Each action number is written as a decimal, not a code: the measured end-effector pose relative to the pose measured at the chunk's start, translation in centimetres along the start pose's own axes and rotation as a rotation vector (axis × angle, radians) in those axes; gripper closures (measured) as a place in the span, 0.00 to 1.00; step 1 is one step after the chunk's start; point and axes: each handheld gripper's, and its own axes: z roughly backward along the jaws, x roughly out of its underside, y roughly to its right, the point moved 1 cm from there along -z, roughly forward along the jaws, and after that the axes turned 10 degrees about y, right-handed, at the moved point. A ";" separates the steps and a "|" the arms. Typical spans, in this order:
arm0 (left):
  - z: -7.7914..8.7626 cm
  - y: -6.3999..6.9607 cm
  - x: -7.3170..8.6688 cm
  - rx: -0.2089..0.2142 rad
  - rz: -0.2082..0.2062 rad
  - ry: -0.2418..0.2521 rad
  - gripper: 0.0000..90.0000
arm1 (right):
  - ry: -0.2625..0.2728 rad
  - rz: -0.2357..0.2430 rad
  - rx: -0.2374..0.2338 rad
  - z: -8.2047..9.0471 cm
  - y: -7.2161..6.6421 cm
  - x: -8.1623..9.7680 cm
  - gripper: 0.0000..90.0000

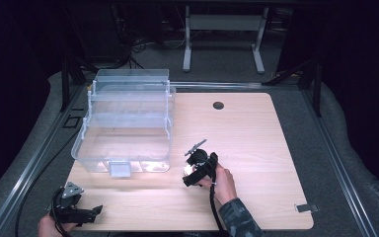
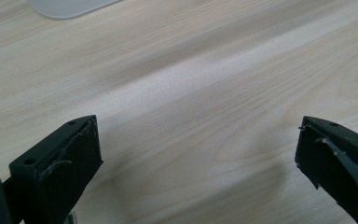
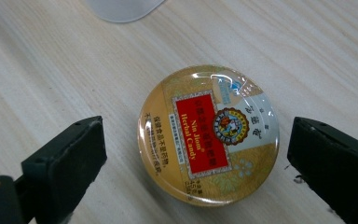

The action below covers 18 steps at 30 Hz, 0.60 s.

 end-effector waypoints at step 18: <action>-0.3 0.0 -0.1 -0.011 -0.025 -0.025 0.00 | -0.061 -0.007 0.025 -1.4 0.2 -0.1 0.22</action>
